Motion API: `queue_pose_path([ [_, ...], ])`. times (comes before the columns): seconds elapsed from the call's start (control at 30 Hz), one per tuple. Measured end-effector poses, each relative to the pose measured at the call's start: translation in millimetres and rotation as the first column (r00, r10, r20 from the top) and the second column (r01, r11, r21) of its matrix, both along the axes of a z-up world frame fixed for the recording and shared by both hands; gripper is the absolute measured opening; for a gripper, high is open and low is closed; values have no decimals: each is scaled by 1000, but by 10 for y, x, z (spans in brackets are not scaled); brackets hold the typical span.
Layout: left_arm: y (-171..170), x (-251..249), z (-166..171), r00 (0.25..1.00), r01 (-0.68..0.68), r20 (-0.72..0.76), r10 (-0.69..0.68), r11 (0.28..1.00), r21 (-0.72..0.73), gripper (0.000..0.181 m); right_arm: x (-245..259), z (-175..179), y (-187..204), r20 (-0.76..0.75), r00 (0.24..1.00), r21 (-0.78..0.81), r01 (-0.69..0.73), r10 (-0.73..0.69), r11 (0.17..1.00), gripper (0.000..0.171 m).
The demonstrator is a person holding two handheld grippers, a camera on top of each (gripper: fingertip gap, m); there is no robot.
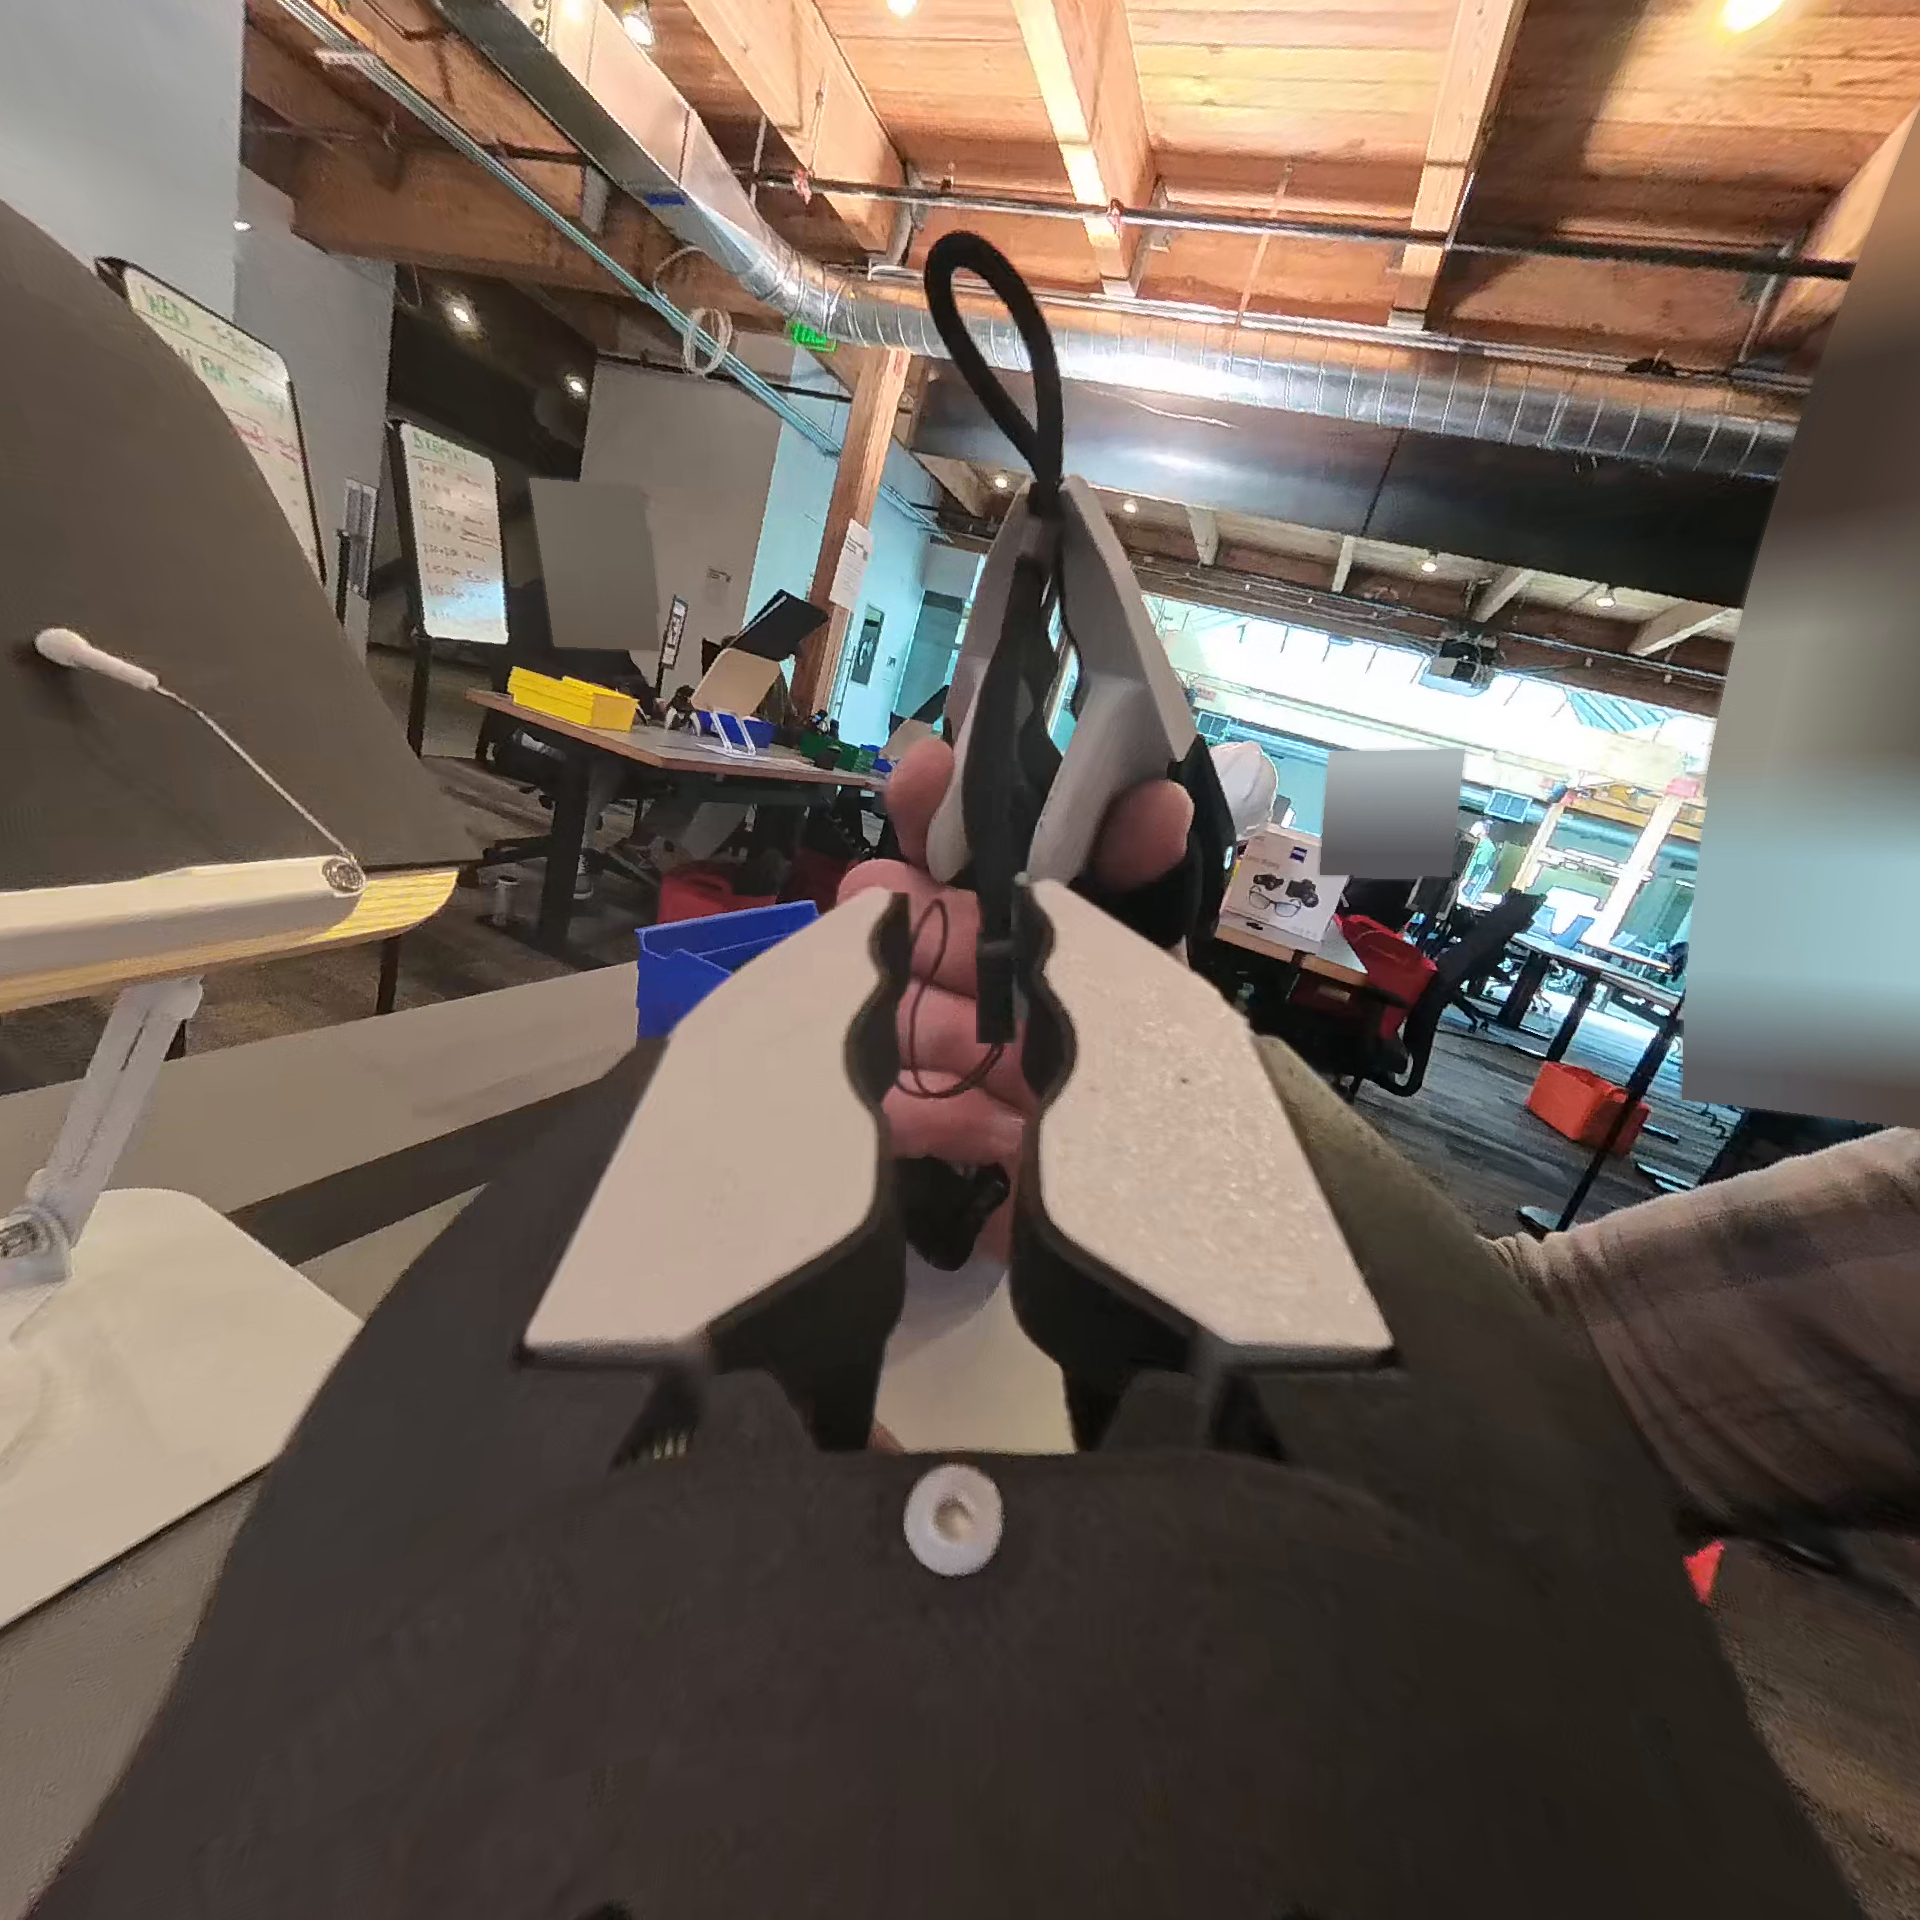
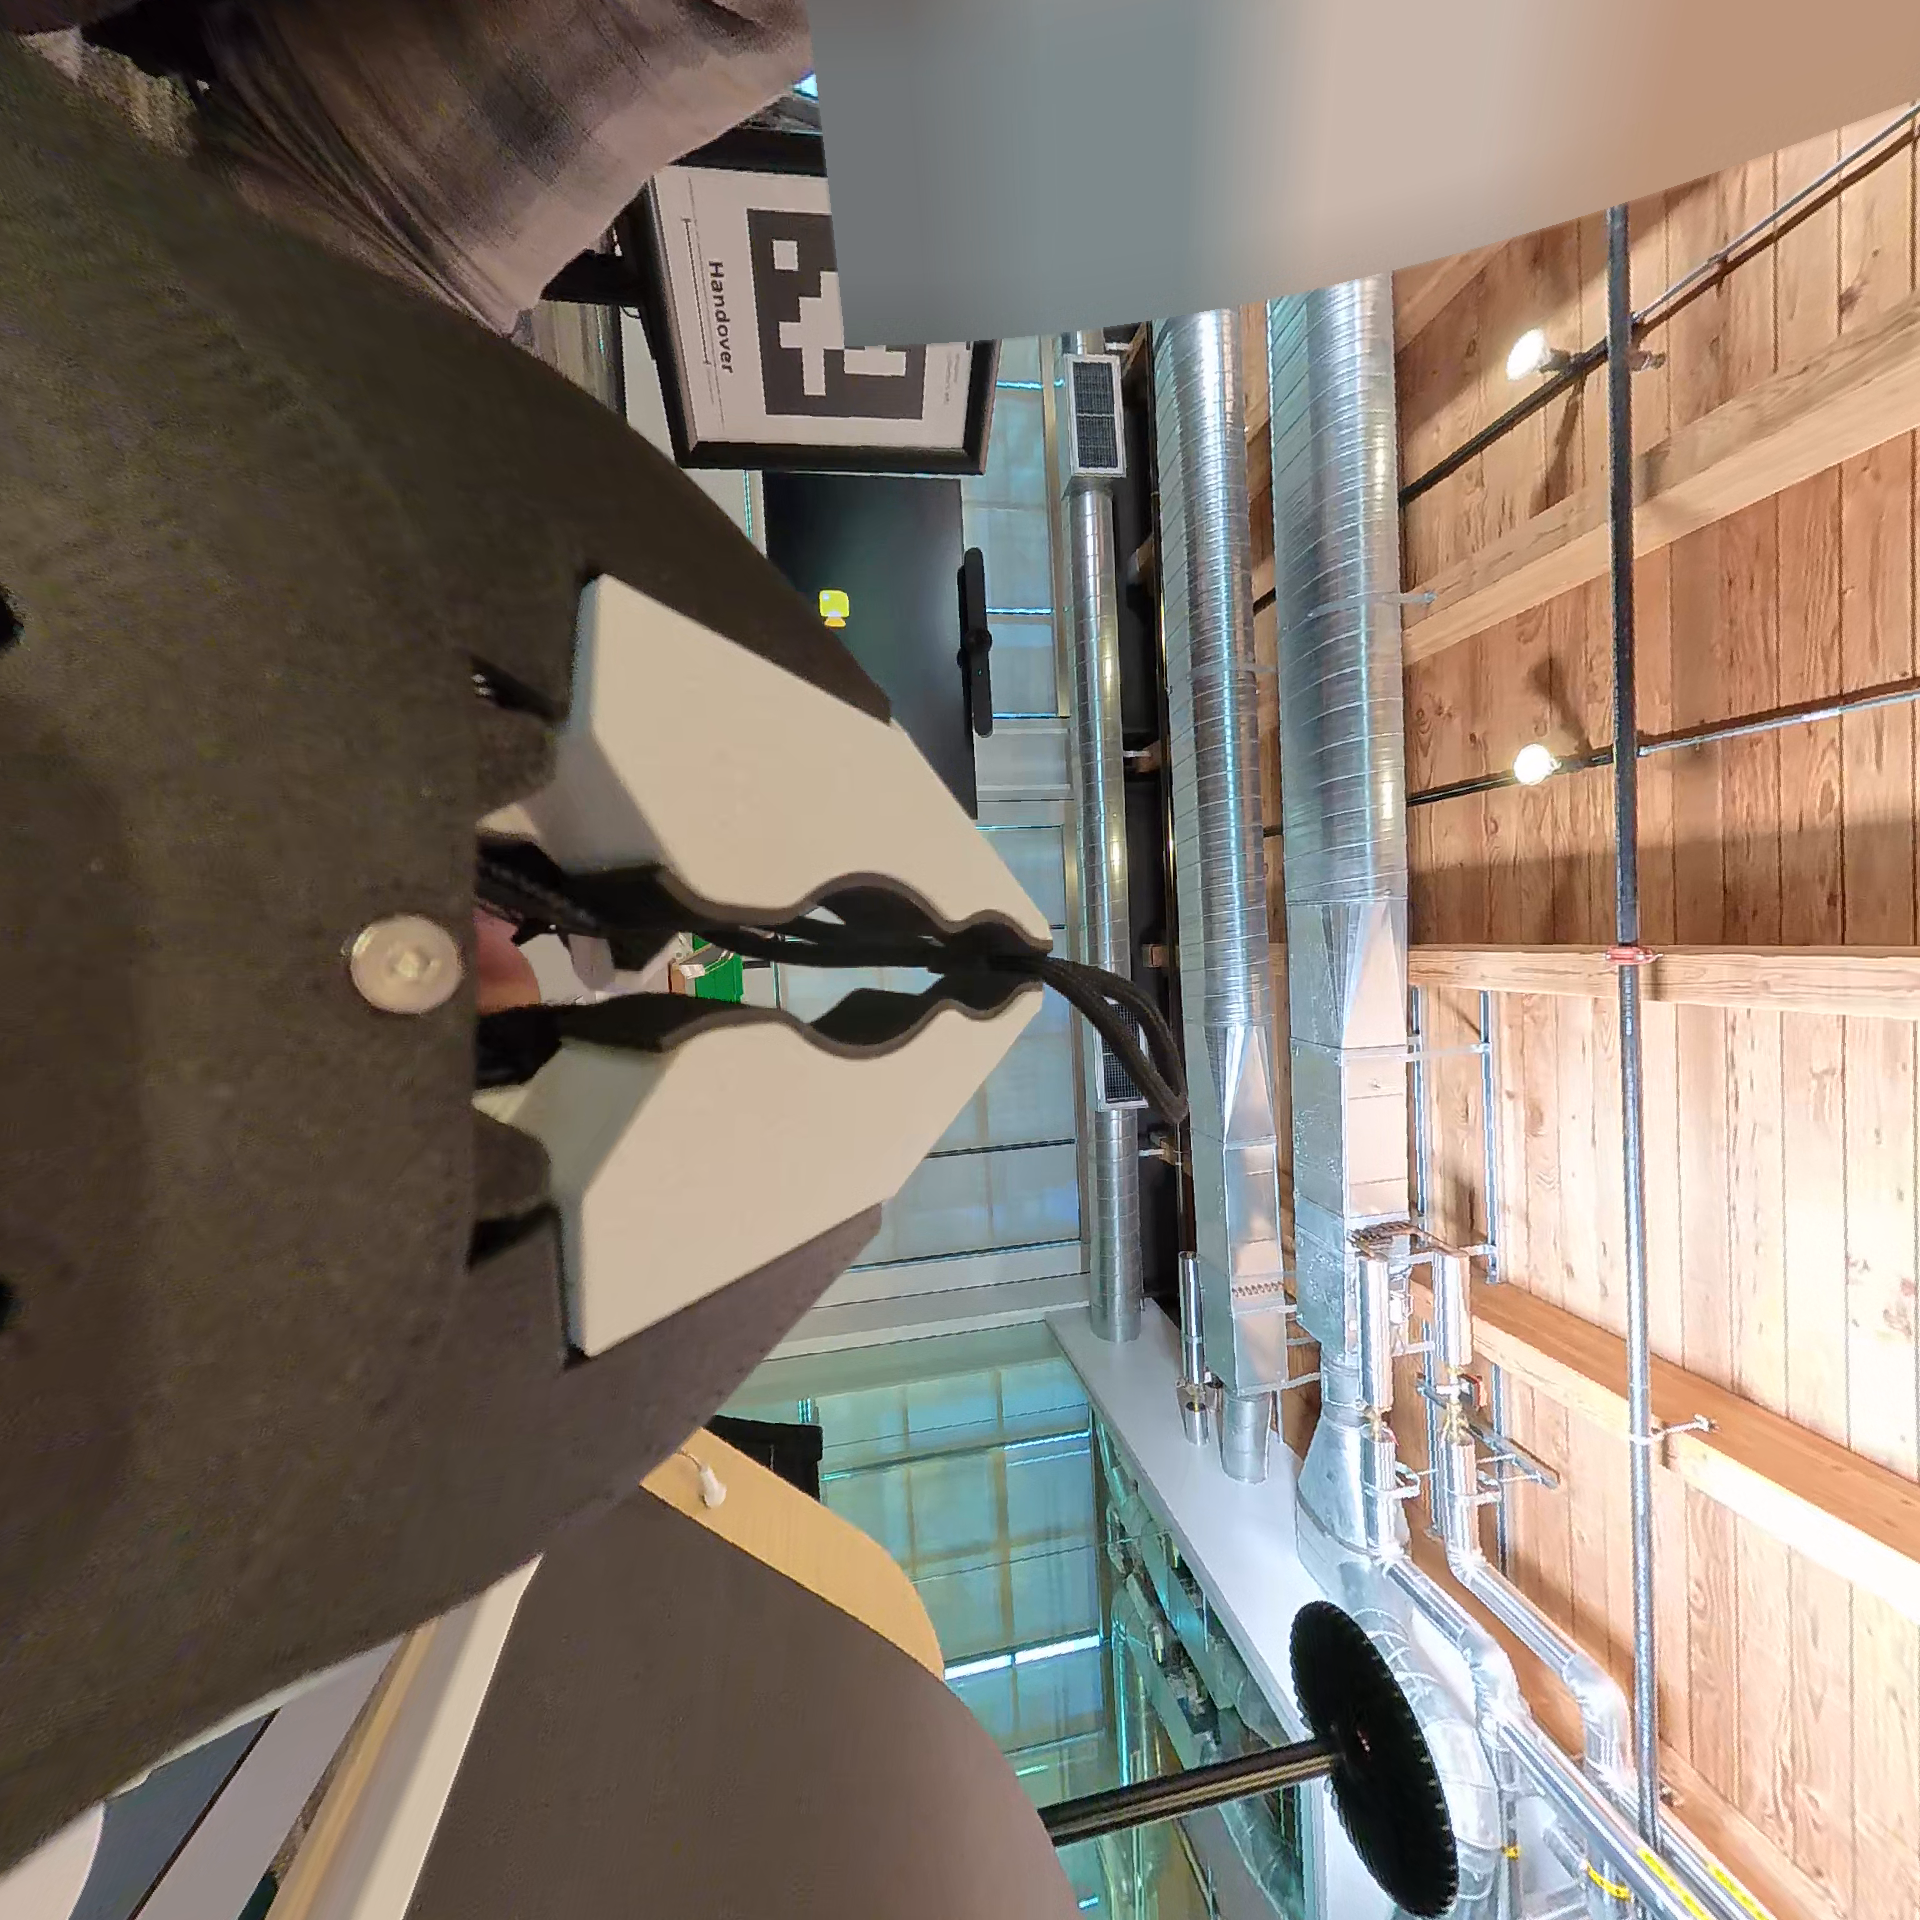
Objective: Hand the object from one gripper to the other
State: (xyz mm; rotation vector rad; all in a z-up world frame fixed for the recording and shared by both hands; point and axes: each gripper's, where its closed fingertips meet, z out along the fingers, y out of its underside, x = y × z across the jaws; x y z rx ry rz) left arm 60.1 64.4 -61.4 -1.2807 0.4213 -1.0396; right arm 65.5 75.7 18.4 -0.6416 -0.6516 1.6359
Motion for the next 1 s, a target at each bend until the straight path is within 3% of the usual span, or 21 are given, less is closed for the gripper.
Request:
queue_pose_path([
  [0.1,-4,21,-15,1000,-5,-11,5,1000,3,5,-12,1,-25,5,1000,11,3,-3,1000,0],
  [0.23,-10,9,-20,999,-18,-46,19,1000,14,3,-18,-1,-37,12,1000,20,2,-2,1000,0],
  [0.37,41,-137,19,976,-83,-195,94,994,64,3,-23,-7,-50,45,999,47,-15,13,999,0],
  [0.4,47,-199,56,959,-102,-252,126,989,103,3,-47,-28,-52,73,997,60,-20,16,998,5],
  [0.43,59,-272,94,932,-127,-321,169,981,148,3,-74,-54,-41,108,994,69,-24,16,997,22],
  [0.5,95,-454,174,829,-181,-476,292,947,266,3,-96,-116,-11,175,984,89,-45,29,995,46],
  [0.53,98,-540,227,760,-189,-545,353,923,335,3,-86,-139,19,204,978,95,-52,32,994,50],
  [0.63,114,-782,394,458,-143,-690,561,812,566,2,-56,-256,78,333,942,128,-89,42,988,51],
  [0.7,115,-867,477,259,-48,-707,658,740,671,2,-8,-348,10,426,899,143,-180,104,973,49],
  [0.77,106,-895,571,105,61,-655,749,652,756,3,39,-401,19,483,870,154,-194,97,969,51],
  [0.83,86,-851,571,-5,196,-608,794,597,778,3,79,-399,27,509,853,129,-210,118,969,51],
  [0.93,69,-720,521,-106,368,-511,853,511,777,3,24,-370,9,514,851,112,-192,109,975,44],
  [1.0,30,-580,474,-108,446,-466,878,461,767,3,-104,-416,-39,537,841,134,-162,66,978,39],
])
